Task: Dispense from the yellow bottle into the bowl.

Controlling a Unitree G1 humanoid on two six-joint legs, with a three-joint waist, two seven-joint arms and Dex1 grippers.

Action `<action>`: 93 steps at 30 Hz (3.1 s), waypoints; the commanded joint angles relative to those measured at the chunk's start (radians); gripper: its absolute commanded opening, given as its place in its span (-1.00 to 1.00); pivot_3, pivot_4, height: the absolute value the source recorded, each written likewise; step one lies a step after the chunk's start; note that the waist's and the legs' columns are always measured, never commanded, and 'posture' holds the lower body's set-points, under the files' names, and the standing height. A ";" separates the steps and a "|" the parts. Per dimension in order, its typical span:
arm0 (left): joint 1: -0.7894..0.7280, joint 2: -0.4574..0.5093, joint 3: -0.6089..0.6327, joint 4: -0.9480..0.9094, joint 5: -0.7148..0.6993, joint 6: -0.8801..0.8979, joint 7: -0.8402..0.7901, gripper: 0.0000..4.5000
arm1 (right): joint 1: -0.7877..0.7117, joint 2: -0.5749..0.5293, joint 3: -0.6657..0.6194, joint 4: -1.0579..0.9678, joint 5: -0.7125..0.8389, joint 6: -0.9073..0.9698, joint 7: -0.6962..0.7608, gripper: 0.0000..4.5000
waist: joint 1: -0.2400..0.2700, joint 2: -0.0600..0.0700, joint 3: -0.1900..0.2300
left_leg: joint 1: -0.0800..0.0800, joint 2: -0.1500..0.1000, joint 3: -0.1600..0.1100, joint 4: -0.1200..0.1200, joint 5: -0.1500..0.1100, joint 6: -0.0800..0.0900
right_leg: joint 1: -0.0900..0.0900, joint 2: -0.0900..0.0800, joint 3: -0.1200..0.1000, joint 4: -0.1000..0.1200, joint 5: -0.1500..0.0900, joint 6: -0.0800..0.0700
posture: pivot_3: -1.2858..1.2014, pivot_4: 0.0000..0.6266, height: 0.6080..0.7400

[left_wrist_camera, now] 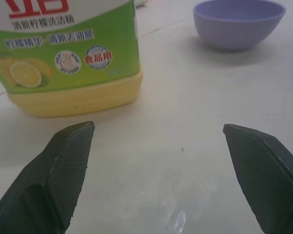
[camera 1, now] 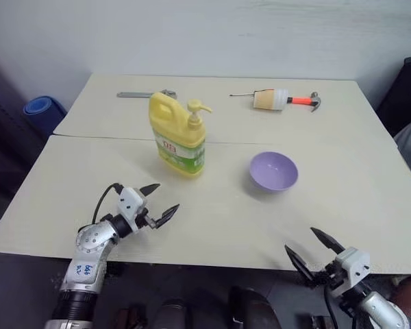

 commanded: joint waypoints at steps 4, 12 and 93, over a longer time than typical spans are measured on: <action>0.055 0.036 0.056 -0.170 -0.195 0.130 -0.087 0.99 | -0.102 -0.057 -0.013 -0.067 0.062 0.096 0.011 1.00 | 0.007 0.001 0.001 | 0.000 0.000 0.000 0.000 0.000 0.000 | 0.000 -0.001 0.000 0.000 0.000 0.000 | 0.03 -0.52 1.00; 0.041 0.183 0.148 -0.316 -0.430 0.307 -0.250 0.99 | -0.400 -0.166 0.090 -0.190 0.103 0.509 -0.017 1.00 | 0.001 0.003 0.002 | 0.000 0.001 -0.002 0.000 0.001 -0.001 | -0.001 0.000 0.000 0.001 -0.001 -0.002 | 0.03 -0.52 1.00; -0.998 0.034 -0.057 0.339 -0.166 0.402 -0.130 -0.99 | -1.227 -0.120 0.381 -0.113 -0.118 0.989 0.189 -1.00 | -0.016 -0.002 0.007 | -0.021 -0.002 0.004 0.004 0.006 -0.003 | -0.018 0.016 -0.004 0.003 0.003 0.004 | 0.03 -0.52 1.00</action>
